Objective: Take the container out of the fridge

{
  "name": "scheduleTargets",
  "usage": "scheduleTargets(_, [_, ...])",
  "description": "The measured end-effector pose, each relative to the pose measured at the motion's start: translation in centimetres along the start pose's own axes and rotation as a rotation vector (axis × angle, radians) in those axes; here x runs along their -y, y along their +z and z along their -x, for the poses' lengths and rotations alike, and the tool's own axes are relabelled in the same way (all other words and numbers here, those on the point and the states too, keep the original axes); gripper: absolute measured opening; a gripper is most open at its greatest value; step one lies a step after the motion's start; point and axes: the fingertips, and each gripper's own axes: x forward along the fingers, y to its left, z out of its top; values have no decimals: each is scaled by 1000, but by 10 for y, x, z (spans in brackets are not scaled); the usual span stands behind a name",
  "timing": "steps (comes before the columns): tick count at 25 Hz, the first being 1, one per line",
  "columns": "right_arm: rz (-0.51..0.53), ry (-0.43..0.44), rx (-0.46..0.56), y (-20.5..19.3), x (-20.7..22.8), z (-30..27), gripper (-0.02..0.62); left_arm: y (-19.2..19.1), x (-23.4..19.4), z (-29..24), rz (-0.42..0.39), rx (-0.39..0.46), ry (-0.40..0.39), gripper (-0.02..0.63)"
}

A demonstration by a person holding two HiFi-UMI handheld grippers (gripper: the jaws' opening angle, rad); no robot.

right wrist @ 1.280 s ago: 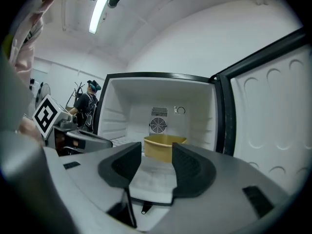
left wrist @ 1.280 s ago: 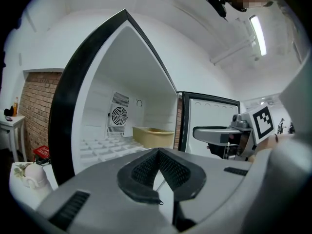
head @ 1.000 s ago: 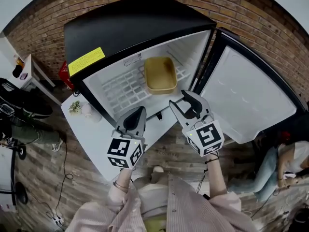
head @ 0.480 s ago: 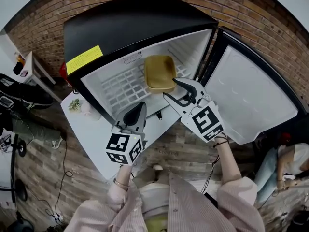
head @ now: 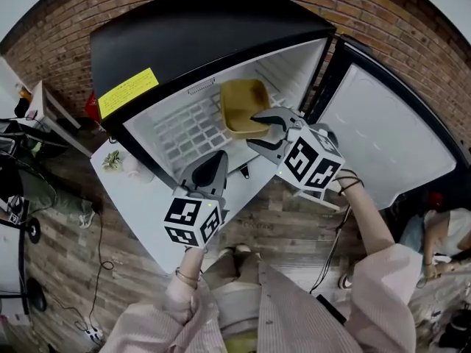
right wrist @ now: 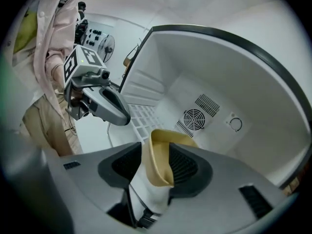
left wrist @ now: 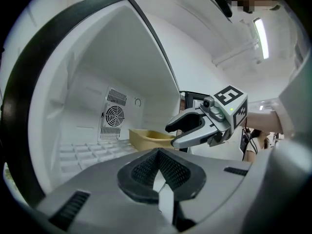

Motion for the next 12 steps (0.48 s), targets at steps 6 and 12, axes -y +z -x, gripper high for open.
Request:
scheduleTargets(6, [81, 88, -106, -8, -9, -13, 181, -6, 4, -4, 6, -16, -38, -8])
scheduleTargets(12, [155, 163, -203, -16, -17, -20, 176, -6, 9, -8, 6, -16, -67, -8])
